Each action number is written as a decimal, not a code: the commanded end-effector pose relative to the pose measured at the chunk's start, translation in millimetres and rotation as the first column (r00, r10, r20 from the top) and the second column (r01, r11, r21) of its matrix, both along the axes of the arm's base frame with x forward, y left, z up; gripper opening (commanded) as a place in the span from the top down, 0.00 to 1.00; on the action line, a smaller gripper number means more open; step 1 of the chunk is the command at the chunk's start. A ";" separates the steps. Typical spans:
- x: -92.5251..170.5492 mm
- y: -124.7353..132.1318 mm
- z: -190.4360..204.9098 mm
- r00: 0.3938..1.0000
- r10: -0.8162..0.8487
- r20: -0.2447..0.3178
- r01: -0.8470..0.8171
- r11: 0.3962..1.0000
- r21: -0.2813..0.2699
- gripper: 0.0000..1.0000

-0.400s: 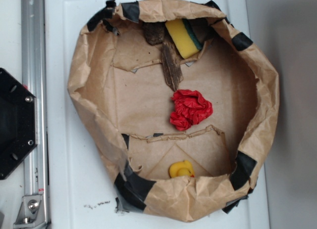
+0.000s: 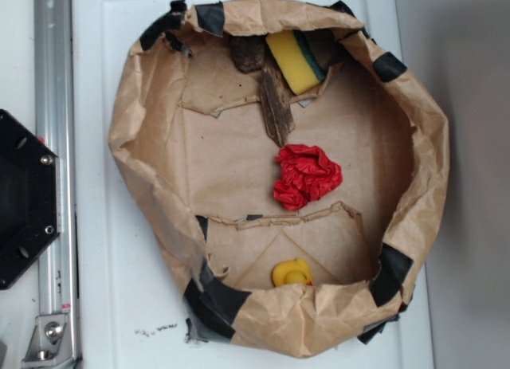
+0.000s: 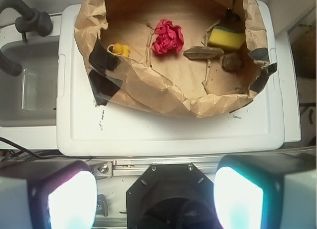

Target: Grab the yellow duck.

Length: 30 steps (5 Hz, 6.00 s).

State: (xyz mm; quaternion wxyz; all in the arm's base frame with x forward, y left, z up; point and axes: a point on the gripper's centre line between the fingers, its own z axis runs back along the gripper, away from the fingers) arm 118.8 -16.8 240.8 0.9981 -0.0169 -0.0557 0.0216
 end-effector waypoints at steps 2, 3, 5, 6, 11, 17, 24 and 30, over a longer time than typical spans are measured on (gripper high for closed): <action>87.3 9.5 -45.4 0.902 0.431 0.031 -0.418 0.889 -0.189 0.00; 104.9 13.8 -79.1 0.895 0.443 -0.060 -0.445 0.871 -0.208 0.00; 125.9 14.8 -118.0 0.875 0.471 -0.114 -0.484 0.856 -0.181 0.00; 133.8 6.8 -132.0 0.895 0.433 -0.107 -0.445 0.883 -0.152 0.00; 135.5 7.0 -137.9 0.889 0.444 -0.110 -0.457 0.876 -0.157 0.00; 147.5 -23.0 -181.2 0.873 0.477 -0.097 -0.487 0.860 -0.155 0.00; 176.0 -68.0 -229.3 0.950 0.313 -0.007 -0.311 0.941 -0.134 0.00; 149.1 5.0 -151.5 0.885 0.437 0.158 -0.416 0.897 -0.150 1.00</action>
